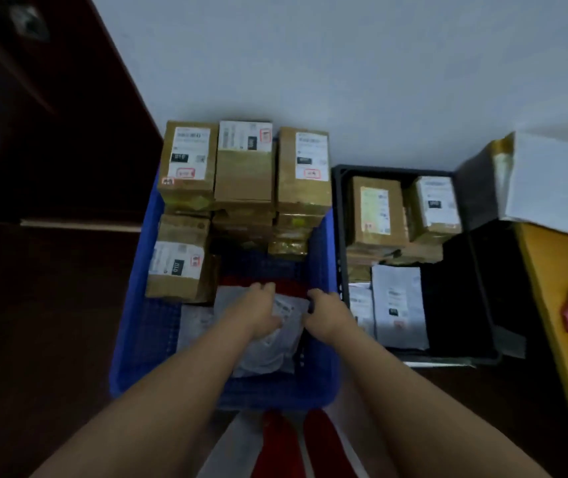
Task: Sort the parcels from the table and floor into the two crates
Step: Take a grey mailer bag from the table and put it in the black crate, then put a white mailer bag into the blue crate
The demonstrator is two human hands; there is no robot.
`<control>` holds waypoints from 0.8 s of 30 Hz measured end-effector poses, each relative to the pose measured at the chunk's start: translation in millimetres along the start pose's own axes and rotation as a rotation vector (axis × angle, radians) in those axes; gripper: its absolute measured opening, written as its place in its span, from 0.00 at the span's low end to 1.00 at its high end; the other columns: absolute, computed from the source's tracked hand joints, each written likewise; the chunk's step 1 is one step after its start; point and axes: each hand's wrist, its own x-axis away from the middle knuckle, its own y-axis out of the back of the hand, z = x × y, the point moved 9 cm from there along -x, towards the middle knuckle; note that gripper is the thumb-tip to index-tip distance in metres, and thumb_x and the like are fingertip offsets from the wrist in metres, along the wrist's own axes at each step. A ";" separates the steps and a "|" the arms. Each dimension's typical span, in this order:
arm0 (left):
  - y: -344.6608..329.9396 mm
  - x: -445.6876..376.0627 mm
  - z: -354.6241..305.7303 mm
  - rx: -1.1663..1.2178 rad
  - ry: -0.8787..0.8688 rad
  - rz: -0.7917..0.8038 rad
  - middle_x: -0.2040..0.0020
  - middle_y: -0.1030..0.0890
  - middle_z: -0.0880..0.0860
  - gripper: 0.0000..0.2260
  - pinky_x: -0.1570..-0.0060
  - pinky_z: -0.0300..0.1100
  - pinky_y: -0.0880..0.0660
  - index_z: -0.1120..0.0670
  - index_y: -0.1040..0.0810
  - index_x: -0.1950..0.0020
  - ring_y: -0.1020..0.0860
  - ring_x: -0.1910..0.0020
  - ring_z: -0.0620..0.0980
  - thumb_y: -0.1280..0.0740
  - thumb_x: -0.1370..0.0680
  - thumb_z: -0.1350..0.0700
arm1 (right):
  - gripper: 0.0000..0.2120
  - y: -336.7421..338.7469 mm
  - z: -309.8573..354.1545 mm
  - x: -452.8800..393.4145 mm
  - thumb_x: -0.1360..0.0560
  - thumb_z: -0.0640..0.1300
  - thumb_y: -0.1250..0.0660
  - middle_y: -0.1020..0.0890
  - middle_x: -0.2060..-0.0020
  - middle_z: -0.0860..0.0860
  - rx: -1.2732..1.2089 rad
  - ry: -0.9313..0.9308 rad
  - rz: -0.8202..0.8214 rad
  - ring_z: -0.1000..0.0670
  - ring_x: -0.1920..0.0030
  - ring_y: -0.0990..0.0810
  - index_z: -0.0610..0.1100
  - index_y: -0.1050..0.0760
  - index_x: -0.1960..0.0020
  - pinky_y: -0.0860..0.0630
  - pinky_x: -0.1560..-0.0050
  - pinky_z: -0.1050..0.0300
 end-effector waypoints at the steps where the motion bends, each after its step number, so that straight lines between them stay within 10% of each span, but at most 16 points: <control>1: 9.5 6.0 -14.1 -0.010 -0.016 -0.009 0.29 0.36 0.58 0.31 0.37 0.49 0.30 0.55 0.43 0.24 0.32 0.33 0.58 0.34 0.22 0.48 | 0.24 12.7 0.2 9.8 0.21 0.48 0.38 0.34 0.33 0.39 0.013 0.007 -0.035 0.38 0.35 0.30 0.44 0.37 0.28 0.29 0.36 0.46; 18: 73.4 56.7 -293.9 -0.304 -0.589 -0.181 0.32 0.33 0.59 0.27 0.40 0.54 0.27 0.56 0.39 0.26 0.29 0.36 0.58 0.36 0.21 0.48 | 0.22 178.3 -106.7 123.2 0.21 0.47 0.40 0.34 0.32 0.39 -0.066 -0.187 -0.485 0.37 0.34 0.33 0.43 0.36 0.29 0.29 0.40 0.47; 24: 54.3 23.0 -333.6 -0.347 -0.531 -0.171 0.30 0.35 0.59 0.29 0.36 0.53 0.31 0.57 0.40 0.25 0.32 0.32 0.59 0.36 0.21 0.45 | 0.25 210.5 -177.3 127.0 0.21 0.50 0.38 0.35 0.31 0.41 -0.065 -0.205 -0.552 0.39 0.32 0.35 0.43 0.39 0.27 0.31 0.37 0.47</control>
